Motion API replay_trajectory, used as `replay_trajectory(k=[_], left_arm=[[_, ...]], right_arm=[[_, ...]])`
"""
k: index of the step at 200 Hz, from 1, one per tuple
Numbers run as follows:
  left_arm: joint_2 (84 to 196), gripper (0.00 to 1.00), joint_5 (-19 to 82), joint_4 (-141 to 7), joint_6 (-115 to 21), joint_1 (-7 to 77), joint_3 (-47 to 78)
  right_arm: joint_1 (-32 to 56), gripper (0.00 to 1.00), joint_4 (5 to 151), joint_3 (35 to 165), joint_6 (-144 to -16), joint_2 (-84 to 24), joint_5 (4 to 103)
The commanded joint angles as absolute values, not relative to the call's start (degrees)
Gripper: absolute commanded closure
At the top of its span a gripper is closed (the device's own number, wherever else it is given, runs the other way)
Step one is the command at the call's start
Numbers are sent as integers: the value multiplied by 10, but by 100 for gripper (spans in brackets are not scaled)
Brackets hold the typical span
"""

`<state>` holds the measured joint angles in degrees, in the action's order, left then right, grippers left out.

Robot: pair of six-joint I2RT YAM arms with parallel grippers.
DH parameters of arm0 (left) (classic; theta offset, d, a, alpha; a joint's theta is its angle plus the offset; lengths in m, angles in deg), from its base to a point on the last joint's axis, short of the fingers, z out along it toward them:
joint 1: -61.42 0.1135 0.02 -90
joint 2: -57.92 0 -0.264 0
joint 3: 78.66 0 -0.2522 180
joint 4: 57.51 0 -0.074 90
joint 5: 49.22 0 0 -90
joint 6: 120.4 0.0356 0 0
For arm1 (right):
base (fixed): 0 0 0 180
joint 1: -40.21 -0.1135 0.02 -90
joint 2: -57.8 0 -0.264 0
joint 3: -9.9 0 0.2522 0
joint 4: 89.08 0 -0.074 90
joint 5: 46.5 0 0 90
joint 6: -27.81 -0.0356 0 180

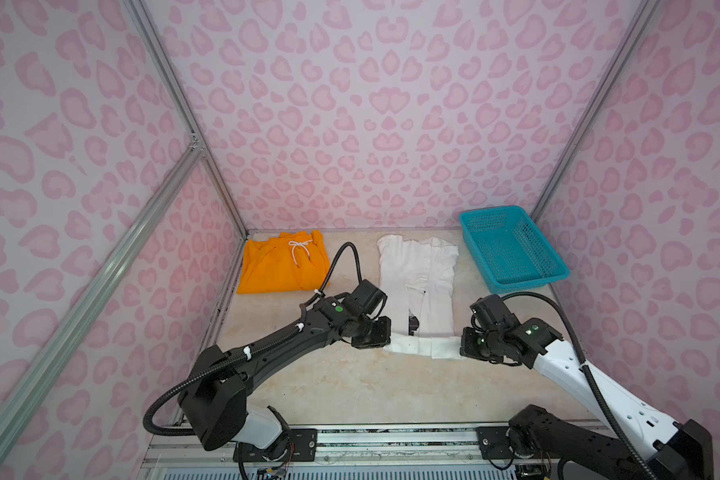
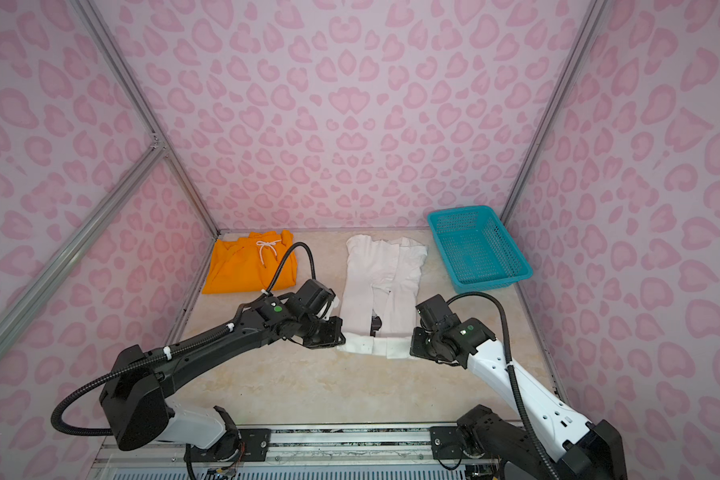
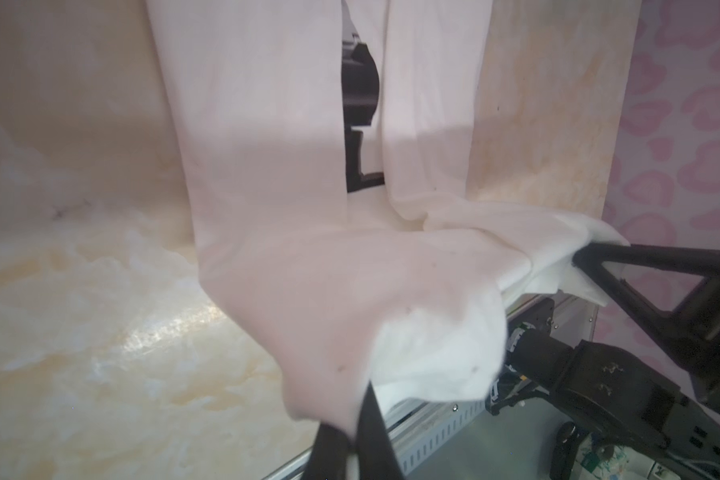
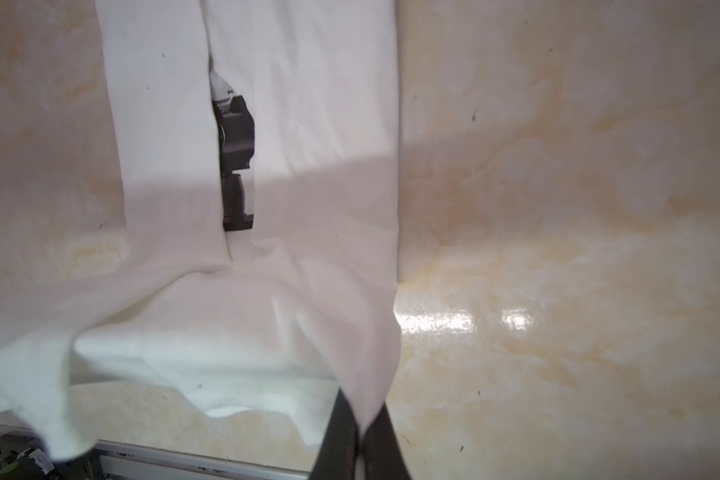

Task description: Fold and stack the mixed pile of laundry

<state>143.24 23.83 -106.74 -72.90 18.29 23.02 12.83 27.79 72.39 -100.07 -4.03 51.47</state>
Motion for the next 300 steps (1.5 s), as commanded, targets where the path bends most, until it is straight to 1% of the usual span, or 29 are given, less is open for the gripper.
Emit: replay_trajectory(k=[1, 37, 54, 71, 91, 118, 122, 132, 143, 200, 206, 221, 240, 244, 248, 250, 254, 282, 300], left_arm=[[1463, 97, 218, -1087, -663, 220, 196], [1552, 97, 162, -1027, -615, 278, 148], [1601, 97, 145, -1018, -605, 296, 110], [1650, 97, 128, -1016, -599, 314, 61], [1704, 97, 102, -1016, -589, 336, 21], [1770, 95, 59, -1027, -571, 356, -22], [1778, 95, 58, -1031, -571, 357, -27], [1793, 93, 55, -1033, -566, 359, -36], [1803, 90, 55, -1036, -561, 361, -44], [1827, 88, 45, -1041, -563, 374, -110], [1835, 86, 43, -1049, -563, 376, -123], [1858, 75, 33, -1073, -569, 382, -152], [1871, 65, 29, -1067, -588, 393, -162], [1870, 65, 30, -1062, -591, 395, -162], [1869, 65, 31, -1058, -594, 397, -162], [1869, 61, 31, -1055, -596, 398, -161], [1868, 60, 32, -1049, -599, 400, -161], [1841, 59, 44, -1002, -620, 414, -147], [1811, 59, 71, -1009, -599, 416, -126]], right_arm=[[162, 100, 303, 758, -905, -92, 542], [212, 100, 361, 834, -847, -222, 578], [236, 100, 362, 893, -823, -301, 605], [245, 100, 361, 951, -808, -369, 600], [258, 100, 373, 989, -808, -419, 596], [281, 100, 392, 997, -819, -465, 594], [283, 99, 395, 997, -819, -470, 593], [287, 92, 397, 997, -820, -480, 587], [289, 89, 403, 996, -819, -486, 581], [301, 88, 426, 1000, -831, -490, 585], [303, 85, 423, 1007, -830, -495, 586], [305, 72, 421, 1021, -830, -506, 585], [307, 65, 424, 1033, -829, -508, 580], [307, 64, 425, 1035, -828, -506, 577], [307, 64, 426, 1036, -826, -504, 574], [307, 63, 427, 1036, -825, -503, 573], [307, 63, 429, 1038, -823, -499, 572], [290, 64, 423, 1027, -790, -462, 556], [273, 65, 404, 1002, -777, -435, 543]])
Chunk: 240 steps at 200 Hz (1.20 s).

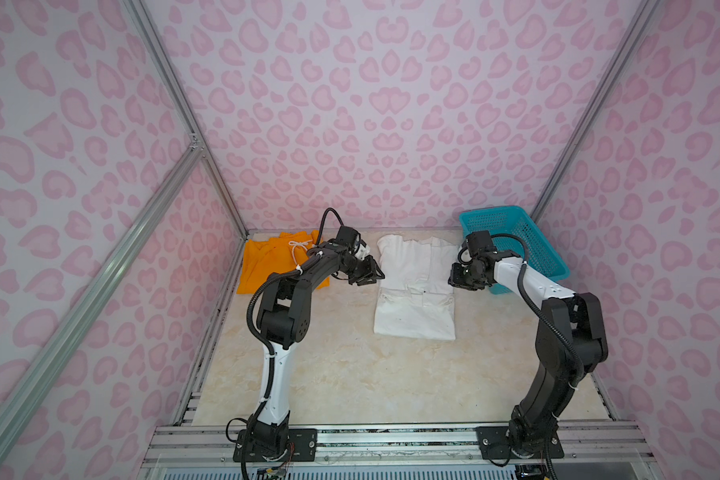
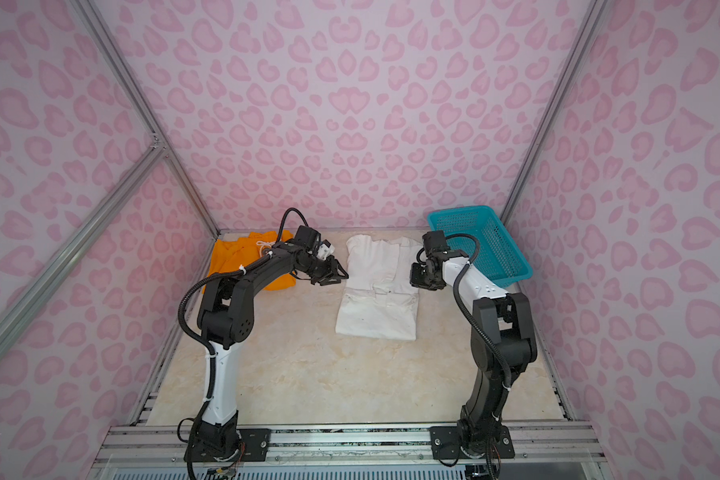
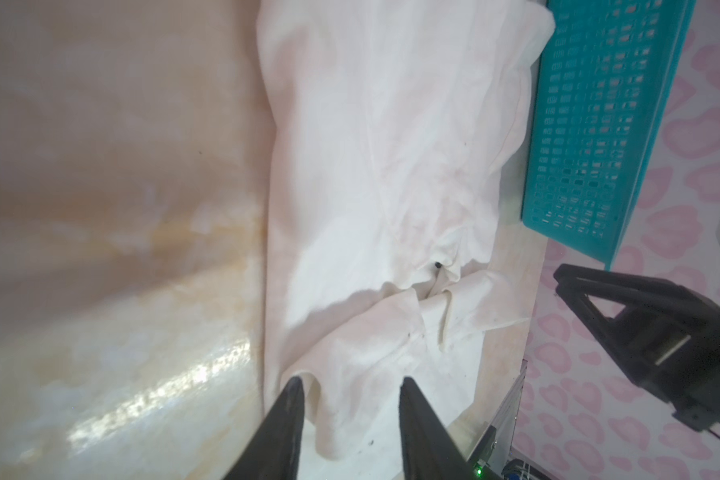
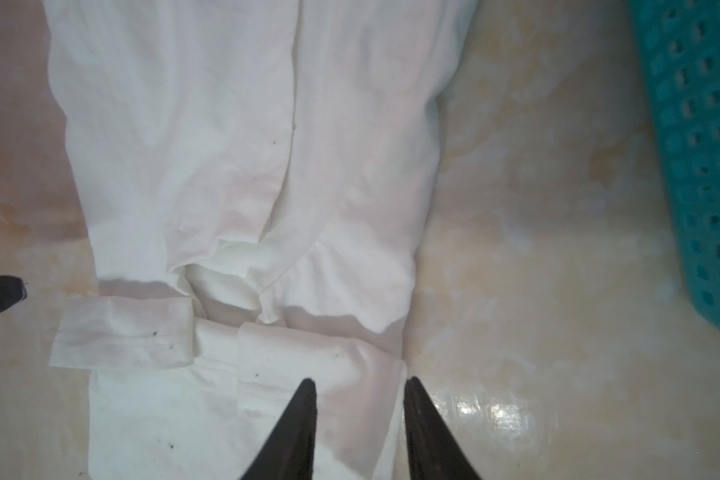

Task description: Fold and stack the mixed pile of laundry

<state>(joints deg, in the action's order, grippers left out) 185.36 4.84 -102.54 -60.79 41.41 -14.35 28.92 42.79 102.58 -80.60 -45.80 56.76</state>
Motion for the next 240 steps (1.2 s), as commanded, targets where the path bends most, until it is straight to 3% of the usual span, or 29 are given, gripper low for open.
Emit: replay_trajectory(k=[1, 35, 67, 127, 147, 240], left_arm=[[1810, 59, 73, -1011, -597, 416, -125], [1749, 60, 79, -1041, -549, 413, -29], [1727, 63, 4, -1002, -549, 407, 45], [1787, 63, -21, -990, -568, 403, -15], [1806, 69, -26, -999, -569, 403, -30], [1831, 72, -58, -998, -581, 402, -41]], right_arm=[[272, 65, 403, 999, -777, -434, 542], [265, 65, 426, 898, -799, -369, 556], [270, 66, 470, 859, -812, -363, 594], [286, 74, 504, 904, -828, -433, 621], [292, 77, 504, 913, -830, -447, 624], [298, 91, 504, 930, -825, -455, 628]])
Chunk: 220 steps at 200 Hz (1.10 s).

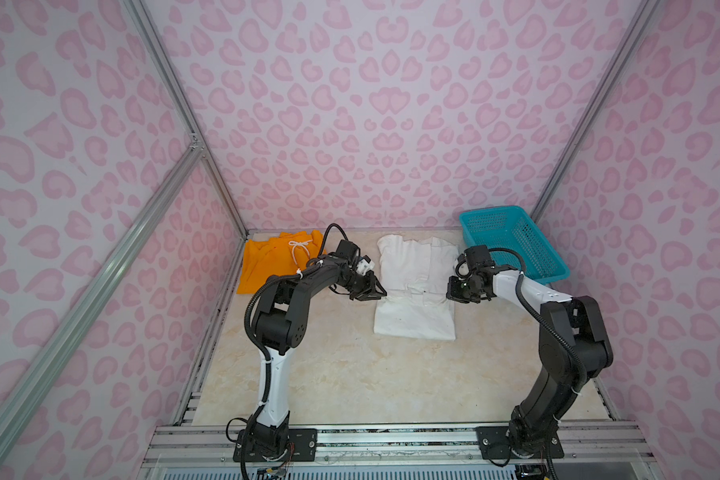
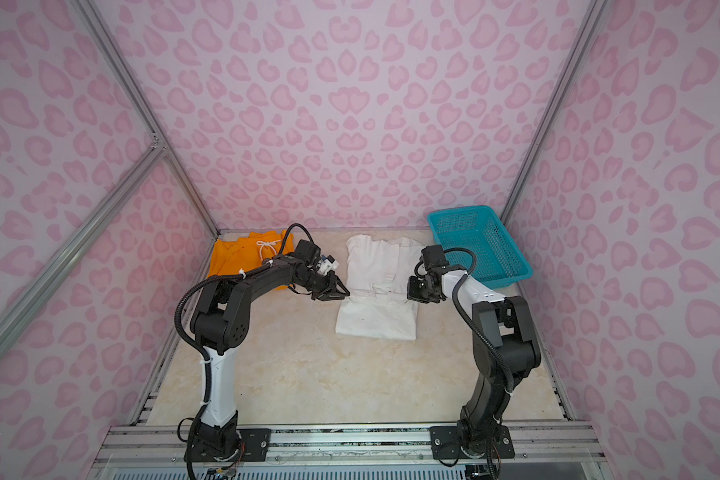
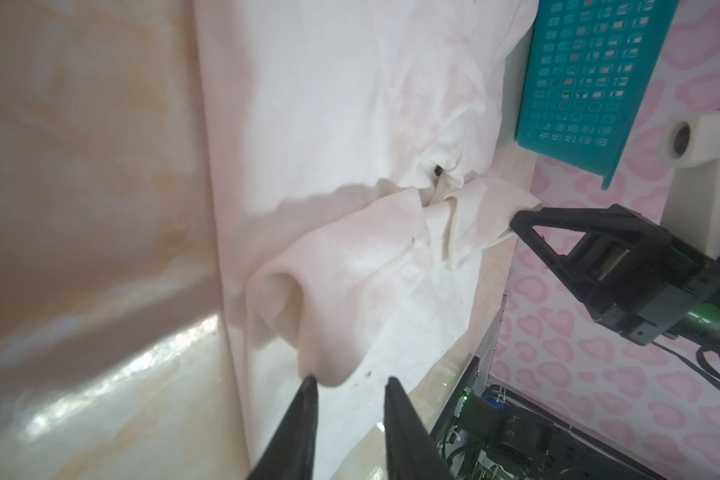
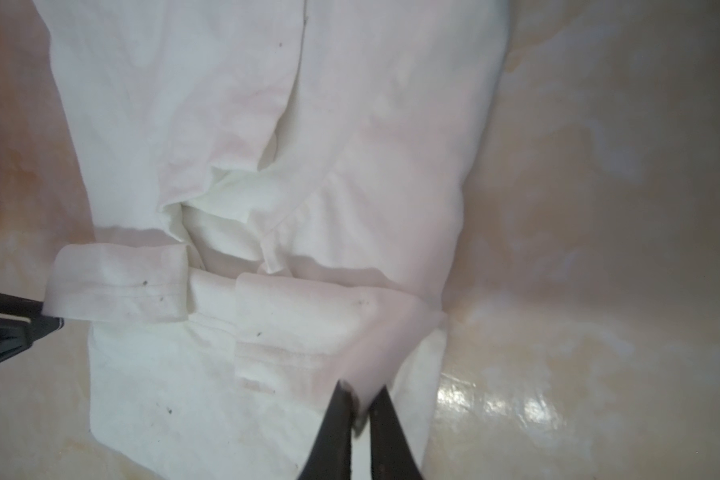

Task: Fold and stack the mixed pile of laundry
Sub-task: 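Lay the folded end down and open both grippers, drawing them back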

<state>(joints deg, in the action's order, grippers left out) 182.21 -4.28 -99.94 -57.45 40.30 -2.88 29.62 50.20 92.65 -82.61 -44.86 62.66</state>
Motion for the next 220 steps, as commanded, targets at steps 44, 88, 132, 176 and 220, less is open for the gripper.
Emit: replay_trajectory(k=[44, 88, 132, 176, 220], left_arm=[[1845, 89, -55, -976, -606, 402, -50], [1865, 97, -78, -927, -664, 415, -85], [1896, 97, -73, -919, -699, 435, -158], [1875, 57, 0, -913, -687, 445, -167], [1815, 49, 48, -966, -605, 445, -120]], right_arm=[[302, 100, 507, 936, -824, -457, 628], [317, 100, 515, 967, -825, -477, 644], [328, 100, 528, 1034, -830, -531, 654], [325, 69, 535, 1044, -824, -529, 612], [315, 58, 474, 992, -790, -438, 538]])
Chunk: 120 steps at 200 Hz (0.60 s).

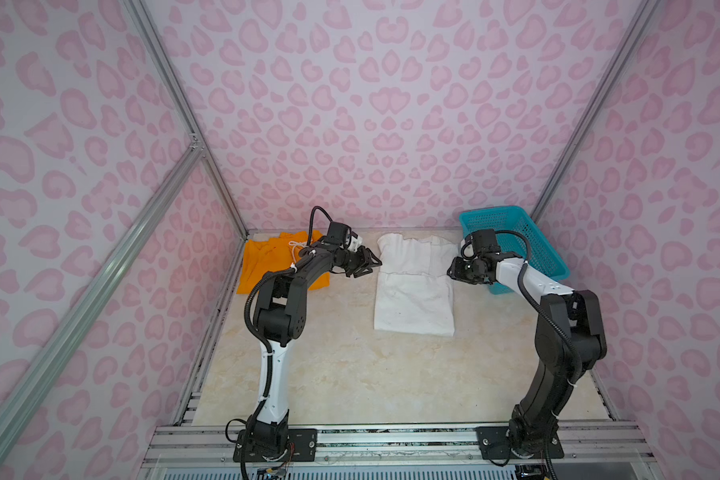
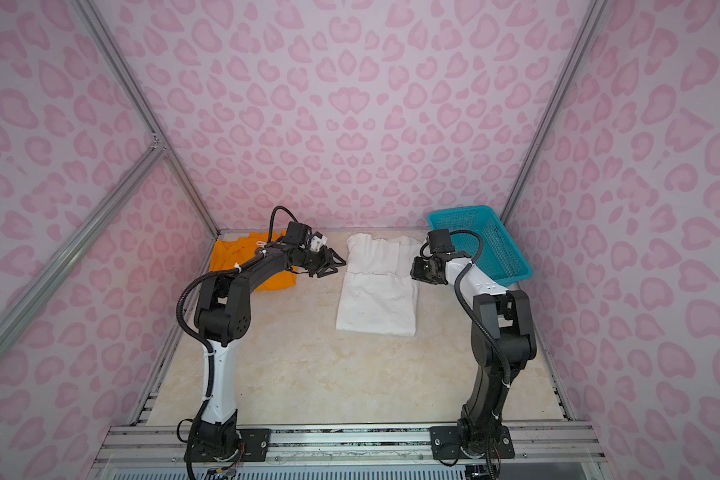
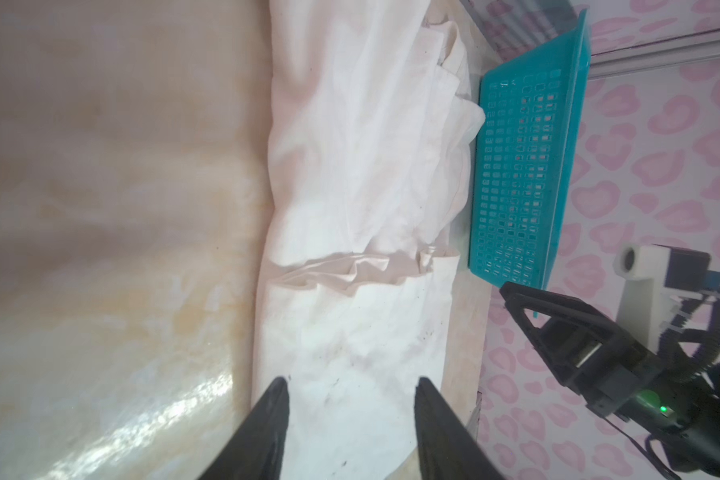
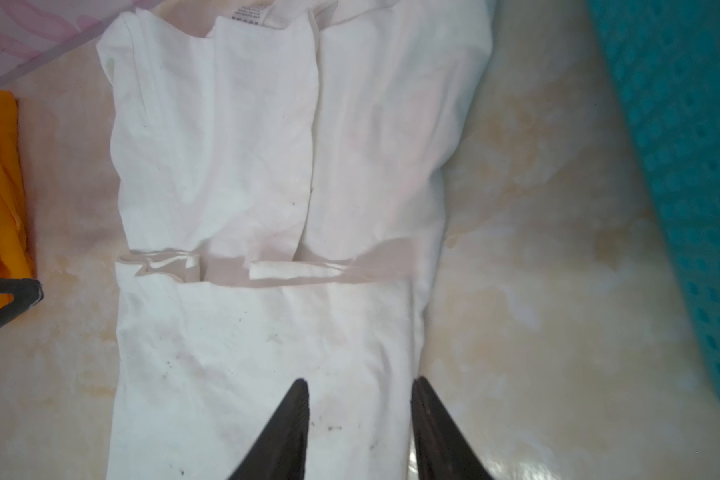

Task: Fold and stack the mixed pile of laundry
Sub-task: 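Lay the folded end down and open both grippers, drawing them back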

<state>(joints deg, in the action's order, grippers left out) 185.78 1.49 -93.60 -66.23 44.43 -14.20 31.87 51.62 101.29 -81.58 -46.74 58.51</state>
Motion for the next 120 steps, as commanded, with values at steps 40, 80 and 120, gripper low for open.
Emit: replay_trajectory(k=[40, 80, 120], left_arm=[[1714, 49, 77, -980, -554, 431, 52], [1693, 49, 75, -964, -539, 380, 147], [1711, 58, 69, -945, -558, 358, 165]], right_arm=[[299, 50, 452, 868, -790, -354, 586], [286, 49, 511, 763, -822, -331, 684], [271, 47, 519, 735, -842, -350, 689]])
